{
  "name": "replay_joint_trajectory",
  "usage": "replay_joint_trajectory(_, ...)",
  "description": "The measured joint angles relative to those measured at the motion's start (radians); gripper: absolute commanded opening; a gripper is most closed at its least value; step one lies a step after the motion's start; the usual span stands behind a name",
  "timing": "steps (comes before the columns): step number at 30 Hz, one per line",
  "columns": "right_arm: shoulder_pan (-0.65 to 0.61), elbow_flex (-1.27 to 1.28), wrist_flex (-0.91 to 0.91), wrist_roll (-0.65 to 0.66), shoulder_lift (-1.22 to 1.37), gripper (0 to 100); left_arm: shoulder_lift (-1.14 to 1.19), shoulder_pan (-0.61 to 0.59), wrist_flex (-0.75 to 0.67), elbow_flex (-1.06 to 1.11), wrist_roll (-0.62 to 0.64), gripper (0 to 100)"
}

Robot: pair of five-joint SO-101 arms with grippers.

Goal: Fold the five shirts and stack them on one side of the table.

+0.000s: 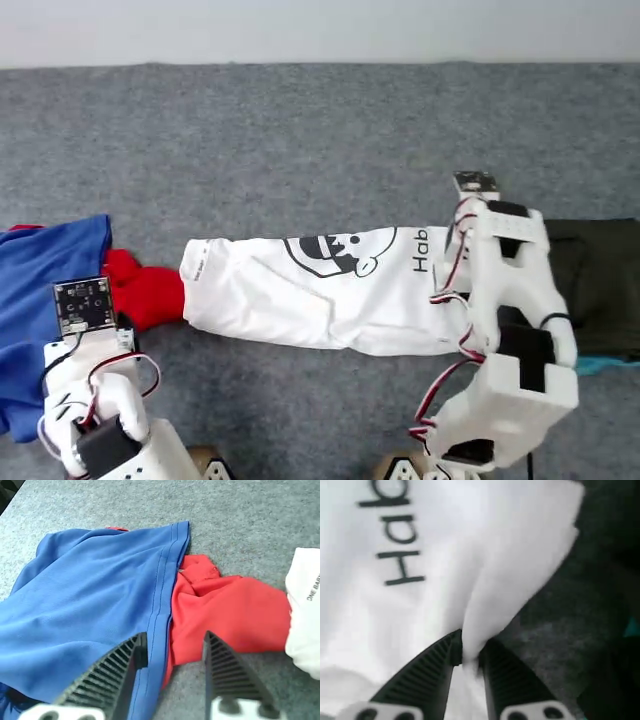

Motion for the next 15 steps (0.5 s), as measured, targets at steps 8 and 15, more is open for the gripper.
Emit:
replay_joint_trajectory(8, -0.207, -0.017, 0.149, 0.081, -0.269, 0.9, 0.000, 0.000, 0.000, 0.000, 0.000, 19)
replay_joint_trajectory(15, -0.446, -0.018, 0.167, 0.089, -0.471, 0.9, 0.000, 0.000, 0.000, 0.000, 0.000, 19)
